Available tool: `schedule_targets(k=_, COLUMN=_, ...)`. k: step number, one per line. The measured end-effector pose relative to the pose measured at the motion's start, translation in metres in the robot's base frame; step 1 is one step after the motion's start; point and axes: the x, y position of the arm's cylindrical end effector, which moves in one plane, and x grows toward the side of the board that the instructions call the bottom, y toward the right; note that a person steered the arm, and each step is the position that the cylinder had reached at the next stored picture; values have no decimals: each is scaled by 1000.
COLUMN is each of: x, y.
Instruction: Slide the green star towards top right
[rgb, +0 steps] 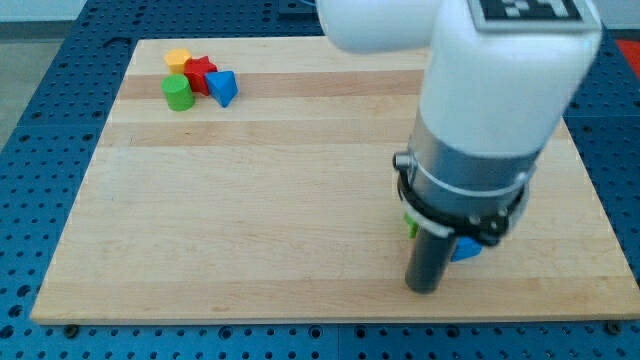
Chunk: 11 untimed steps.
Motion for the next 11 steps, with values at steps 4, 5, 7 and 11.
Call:
schedule_targets(k=4, x=-148, y=7)
schedule_targets(k=5, x=-187, y=15)
schedule_targets(k=7, x=-189, y=-6)
schedule_targets(k=11, x=-136, y=41)
